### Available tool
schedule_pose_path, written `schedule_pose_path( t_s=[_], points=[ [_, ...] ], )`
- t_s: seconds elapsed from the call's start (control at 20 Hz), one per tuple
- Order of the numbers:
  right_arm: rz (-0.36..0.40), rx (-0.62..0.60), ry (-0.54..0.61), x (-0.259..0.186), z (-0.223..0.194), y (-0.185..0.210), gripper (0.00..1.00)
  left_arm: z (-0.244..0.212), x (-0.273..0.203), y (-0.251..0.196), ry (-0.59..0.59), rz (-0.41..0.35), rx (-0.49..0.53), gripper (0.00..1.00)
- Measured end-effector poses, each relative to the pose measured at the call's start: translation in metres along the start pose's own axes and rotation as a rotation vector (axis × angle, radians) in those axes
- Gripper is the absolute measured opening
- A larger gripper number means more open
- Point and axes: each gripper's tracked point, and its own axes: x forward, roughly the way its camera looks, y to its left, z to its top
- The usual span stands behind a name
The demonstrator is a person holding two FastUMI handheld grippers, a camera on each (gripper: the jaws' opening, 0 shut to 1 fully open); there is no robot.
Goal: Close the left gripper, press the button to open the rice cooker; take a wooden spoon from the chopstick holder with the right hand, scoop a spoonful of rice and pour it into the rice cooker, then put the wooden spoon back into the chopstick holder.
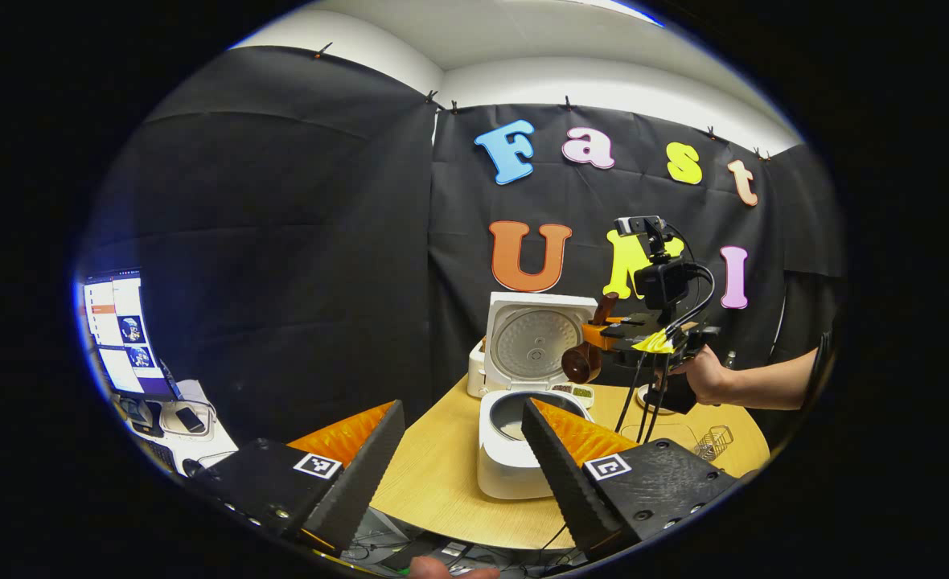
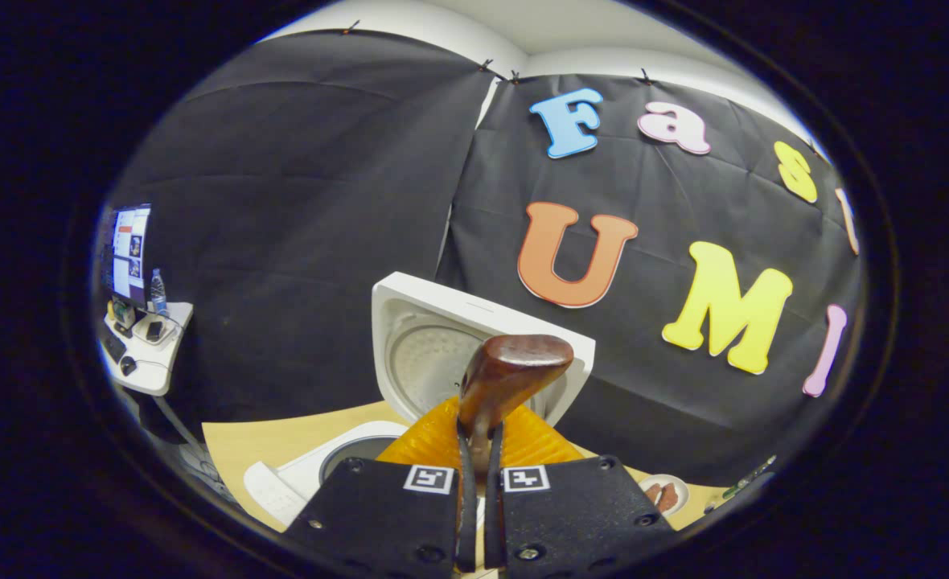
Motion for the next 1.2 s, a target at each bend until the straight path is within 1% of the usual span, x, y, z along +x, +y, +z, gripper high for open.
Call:
schedule_pose_path(
  t_s=[0.15,0.25,0.35,0.45,0.6,0.75,0.95,1.1,1.2],
  points=[
    [0.014,0.017,-0.018,-0.008,0.006,0.002,0.09,0.002,-0.001,-0.005,-0.005,-0.006,0.001,0.94],
    [0.019,0.054,-0.022,-0.018,0.008,0.002,0.07,0.003,-0.001,-0.008,-0.006,-0.012,0.001,0.94],
    [0.026,0.109,-0.030,-0.030,0.008,-0.002,0.09,0.004,-0.001,-0.012,-0.006,-0.023,-0.003,0.94],
    [0.020,0.154,-0.030,-0.041,0.011,-0.015,0.09,0.008,-0.001,-0.018,-0.015,-0.036,-0.018,0.94],
    [-0.005,0.209,-0.049,-0.065,0.020,-0.038,0.09,0.012,0.004,-0.024,-0.023,-0.047,-0.013,0.94],
    [-0.053,0.260,-0.070,-0.096,0.024,-0.072,0.09,0.017,0.010,-0.033,-0.028,-0.066,-0.002,0.94],
    [-0.129,0.359,-0.078,-0.139,0.014,-0.125,0.09,0.020,0.024,-0.055,-0.032,-0.112,0.005,0.94],
    [-0.220,0.424,-0.065,-0.176,-0.006,-0.173,0.09,0.026,0.037,-0.076,-0.044,-0.152,0.016,0.94],
    [-0.304,0.442,-0.045,-0.203,-0.029,-0.206,0.09,0.030,0.046,-0.090,-0.055,-0.182,0.019,0.94]
  ],
)
